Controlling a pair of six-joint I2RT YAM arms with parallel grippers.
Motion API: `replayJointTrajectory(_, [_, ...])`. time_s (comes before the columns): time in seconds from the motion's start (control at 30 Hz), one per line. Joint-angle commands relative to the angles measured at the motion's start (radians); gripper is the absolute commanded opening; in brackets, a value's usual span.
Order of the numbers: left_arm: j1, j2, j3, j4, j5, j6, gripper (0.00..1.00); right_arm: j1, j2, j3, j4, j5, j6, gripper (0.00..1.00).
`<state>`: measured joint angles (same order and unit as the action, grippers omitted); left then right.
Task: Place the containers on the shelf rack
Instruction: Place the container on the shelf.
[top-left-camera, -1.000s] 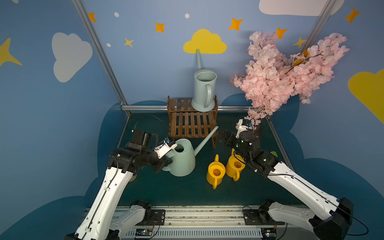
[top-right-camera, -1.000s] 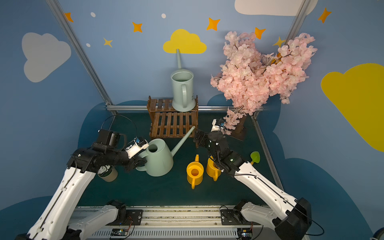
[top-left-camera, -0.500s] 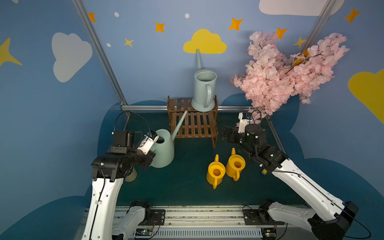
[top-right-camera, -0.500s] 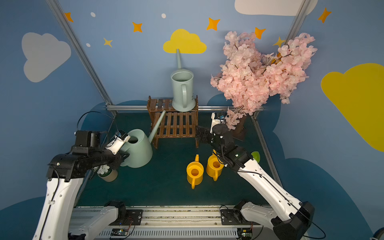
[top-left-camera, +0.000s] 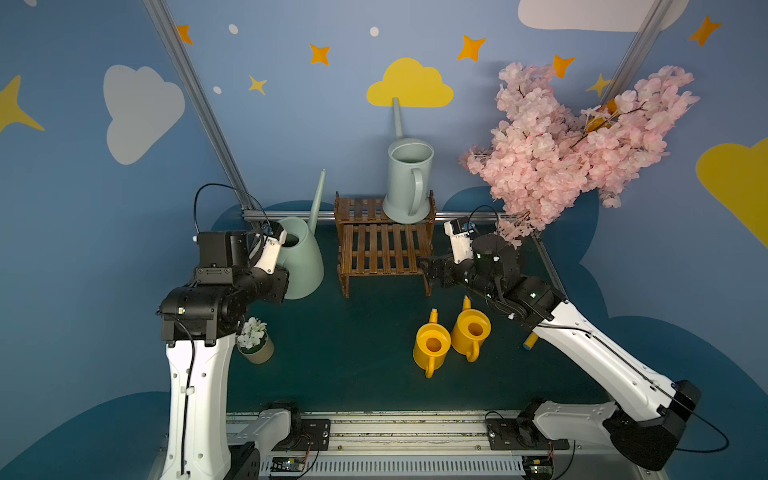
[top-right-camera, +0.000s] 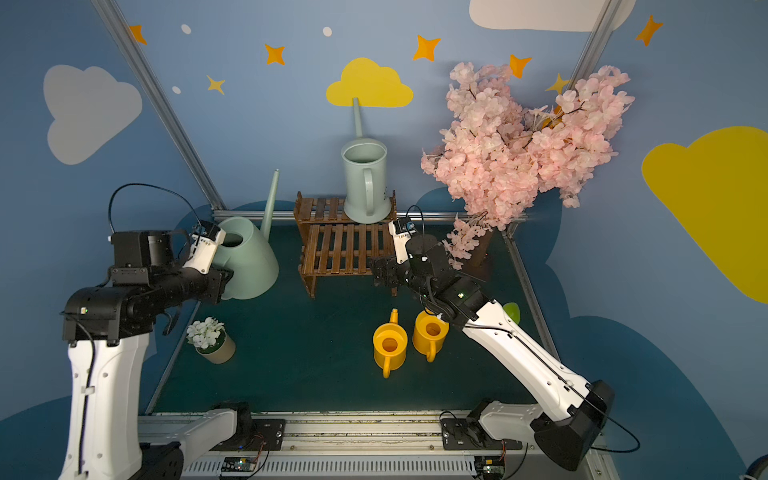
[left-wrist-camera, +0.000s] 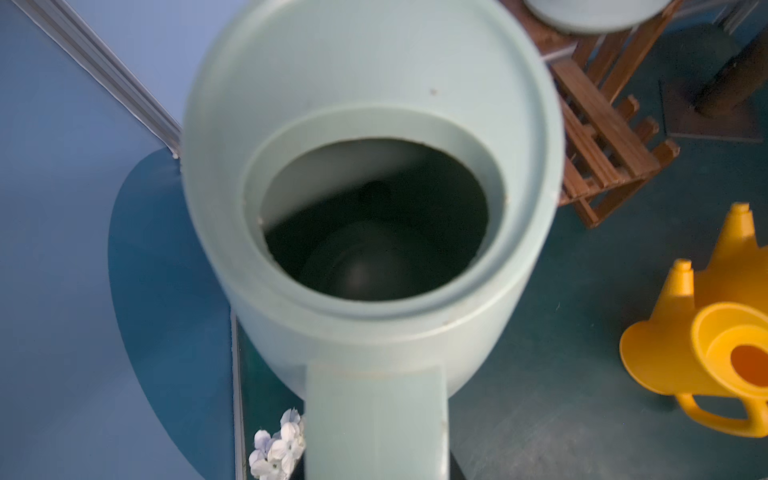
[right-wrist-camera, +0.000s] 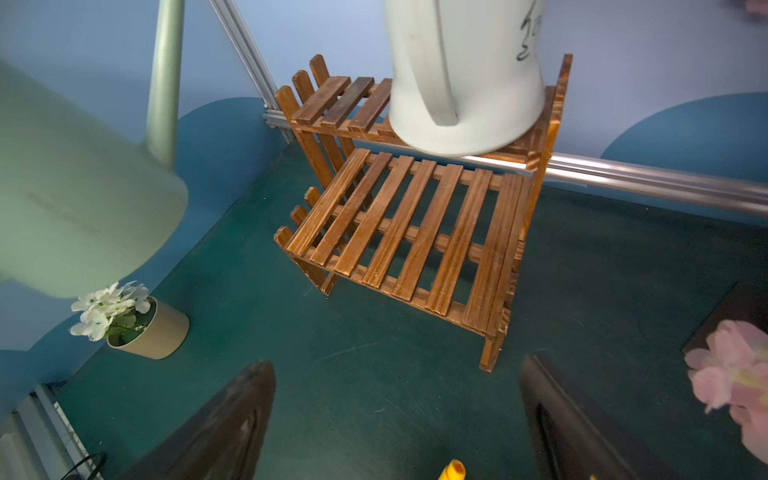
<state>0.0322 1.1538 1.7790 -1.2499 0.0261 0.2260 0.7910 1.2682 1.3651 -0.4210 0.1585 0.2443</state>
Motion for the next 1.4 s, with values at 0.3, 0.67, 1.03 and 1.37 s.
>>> replayJointTrajectory(0.3, [-0.230, 0.307, 0.440, 0.113, -0.279, -0.162, 0.02, 0.113, 0.053, 0.128, -0.135, 0.190, -0.051, 0.92])
replayJointTrajectory(0.67, [-0.357, 0.599, 0.789, 0.121, -0.360, -0.226, 0.02, 0.186, 0.036, 0.138, -0.190, 0.292, -0.038, 0.92])
replayJointTrajectory(1.03, [-0.388, 0.719, 0.866, 0.155, -0.328, -0.317, 0.02, 0.239, 0.003, 0.126, -0.246, 0.374, -0.006, 0.92])
replayJointTrajectory(1.37, [-0.397, 0.784, 0.877, 0.169, -0.309, -0.353, 0.02, 0.255, -0.047, 0.077, -0.251, 0.418, 0.020, 0.92])
